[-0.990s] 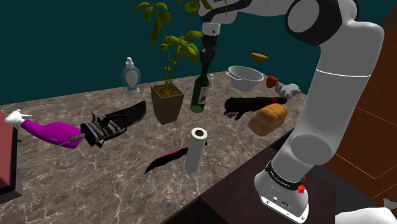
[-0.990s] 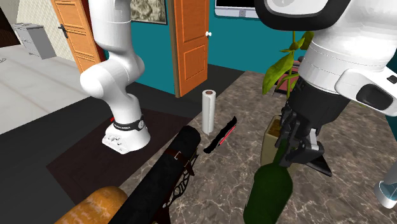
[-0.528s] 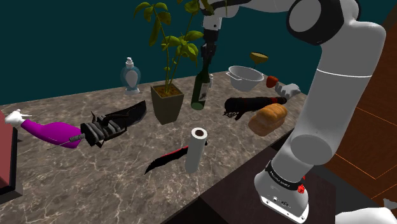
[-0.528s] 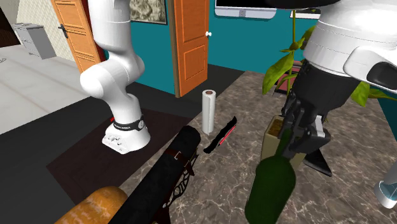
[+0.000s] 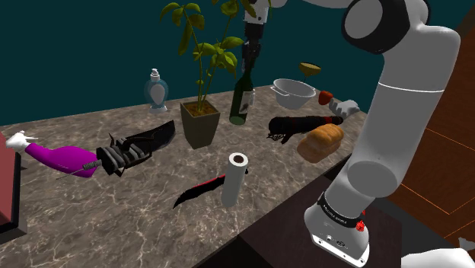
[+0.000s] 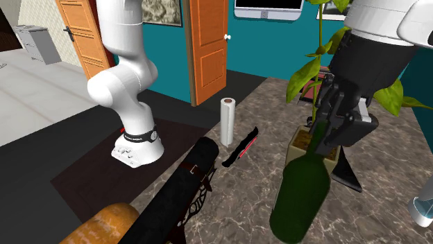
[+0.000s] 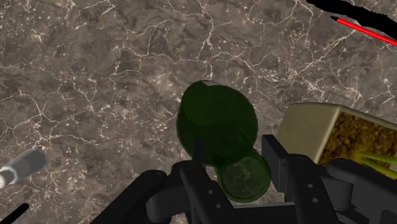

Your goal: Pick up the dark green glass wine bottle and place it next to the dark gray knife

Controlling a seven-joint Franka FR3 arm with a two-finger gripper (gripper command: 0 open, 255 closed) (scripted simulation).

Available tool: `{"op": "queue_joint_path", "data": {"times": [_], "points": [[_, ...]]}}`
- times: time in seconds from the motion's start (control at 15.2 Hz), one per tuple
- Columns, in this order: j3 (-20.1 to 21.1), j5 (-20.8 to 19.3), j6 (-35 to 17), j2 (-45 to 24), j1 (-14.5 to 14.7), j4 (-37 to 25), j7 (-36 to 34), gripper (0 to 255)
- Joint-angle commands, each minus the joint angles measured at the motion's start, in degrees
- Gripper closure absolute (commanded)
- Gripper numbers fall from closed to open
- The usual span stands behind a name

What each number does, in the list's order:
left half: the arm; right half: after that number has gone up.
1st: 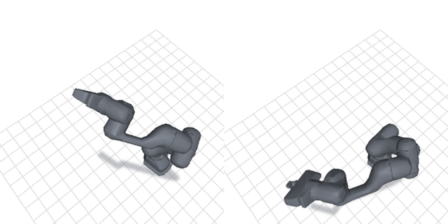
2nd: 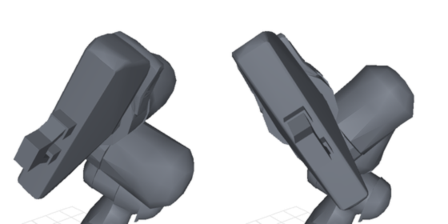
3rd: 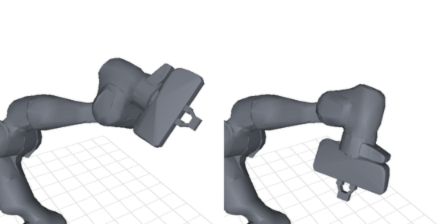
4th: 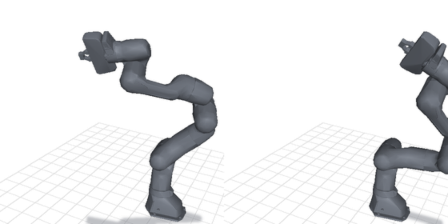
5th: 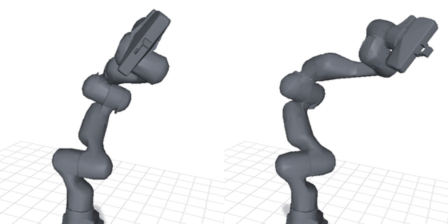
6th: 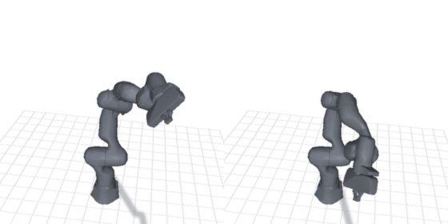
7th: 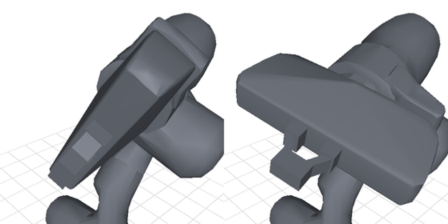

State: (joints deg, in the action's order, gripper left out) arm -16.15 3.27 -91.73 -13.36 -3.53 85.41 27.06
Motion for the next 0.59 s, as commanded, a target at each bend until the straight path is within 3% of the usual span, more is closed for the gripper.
{"op": "queue_joint_path", "data": {"times": [0.0,0.53], "points": [[-0.04,0.03,1.63,-0.1,-0.09,-1.73,0.02,255],[-0.17,0.42,8.46,-1.56,-0.61,-9.98,0.19,255]]}}
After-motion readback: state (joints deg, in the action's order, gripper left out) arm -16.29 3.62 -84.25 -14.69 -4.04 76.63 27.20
